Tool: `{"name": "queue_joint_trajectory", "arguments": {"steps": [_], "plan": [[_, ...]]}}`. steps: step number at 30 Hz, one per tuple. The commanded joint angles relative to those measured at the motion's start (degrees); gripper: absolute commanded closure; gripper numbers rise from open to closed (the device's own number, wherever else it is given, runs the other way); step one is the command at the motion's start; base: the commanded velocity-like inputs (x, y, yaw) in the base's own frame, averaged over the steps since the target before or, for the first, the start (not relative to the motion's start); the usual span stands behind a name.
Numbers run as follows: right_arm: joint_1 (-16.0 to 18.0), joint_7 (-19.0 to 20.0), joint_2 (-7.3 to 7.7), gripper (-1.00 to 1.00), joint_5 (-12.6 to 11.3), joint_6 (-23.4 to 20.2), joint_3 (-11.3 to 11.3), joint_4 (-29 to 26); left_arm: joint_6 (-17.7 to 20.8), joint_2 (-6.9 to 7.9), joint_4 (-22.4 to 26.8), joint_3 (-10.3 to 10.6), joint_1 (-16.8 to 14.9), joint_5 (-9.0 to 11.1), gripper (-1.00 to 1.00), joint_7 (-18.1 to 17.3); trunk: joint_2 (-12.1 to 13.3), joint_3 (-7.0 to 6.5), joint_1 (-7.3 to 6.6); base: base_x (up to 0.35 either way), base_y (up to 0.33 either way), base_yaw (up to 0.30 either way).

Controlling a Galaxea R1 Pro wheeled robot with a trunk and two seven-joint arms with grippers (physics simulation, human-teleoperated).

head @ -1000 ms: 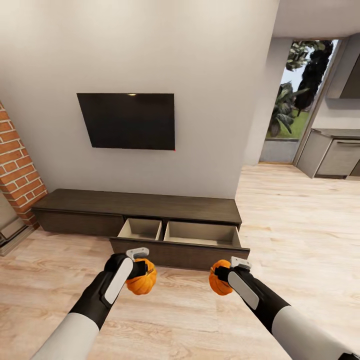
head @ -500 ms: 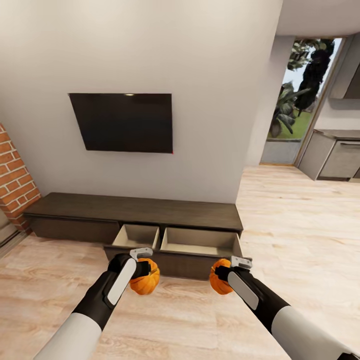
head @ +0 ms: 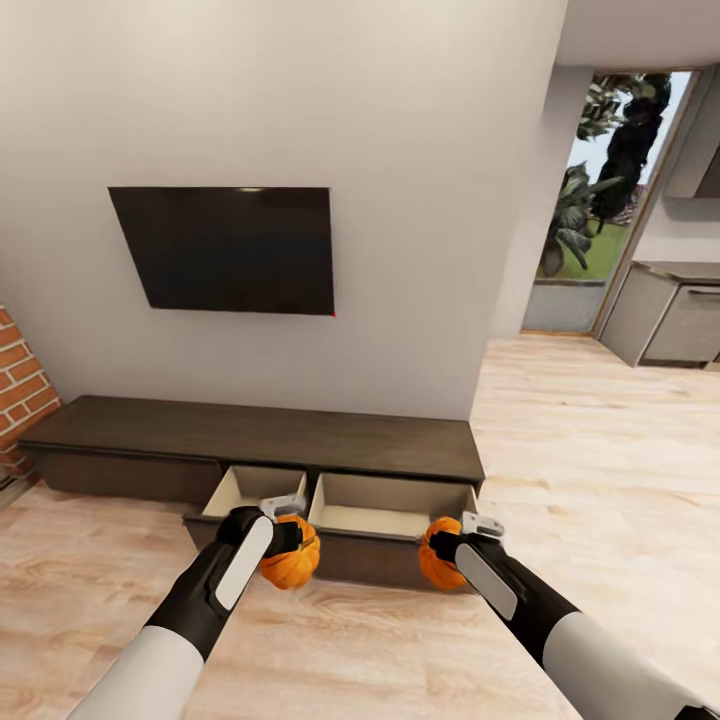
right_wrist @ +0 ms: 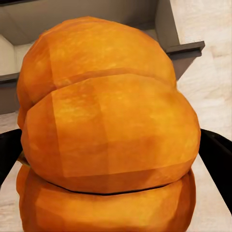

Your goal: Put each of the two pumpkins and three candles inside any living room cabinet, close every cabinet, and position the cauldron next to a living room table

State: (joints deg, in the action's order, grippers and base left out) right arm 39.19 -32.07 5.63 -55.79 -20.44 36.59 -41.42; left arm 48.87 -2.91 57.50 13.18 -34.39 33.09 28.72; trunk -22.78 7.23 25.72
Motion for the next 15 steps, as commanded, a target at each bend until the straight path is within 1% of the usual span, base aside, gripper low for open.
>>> {"name": "queue_joint_trajectory", "arguments": {"steps": [1, 15], "plan": [[0.1, -0.5, 0.08, 1.00, -0.1, -0.1, 0.4, -0.1, 0.1, 0.01, 0.1, 0.1, -0.1, 0.5, 1.00, 0.6, -0.1, 0.12, 0.07, 0.310, -0.020, 0.000], [0.1, -0.5, 0.08, 1.00, -0.1, -0.1, 0.4, -0.1, 0.1, 0.00, 0.1, 0.1, -0.1, 0.6, 1.00, 0.5, -0.1, 0.12, 0.07, 0.313, -0.002, 0.000]]}}
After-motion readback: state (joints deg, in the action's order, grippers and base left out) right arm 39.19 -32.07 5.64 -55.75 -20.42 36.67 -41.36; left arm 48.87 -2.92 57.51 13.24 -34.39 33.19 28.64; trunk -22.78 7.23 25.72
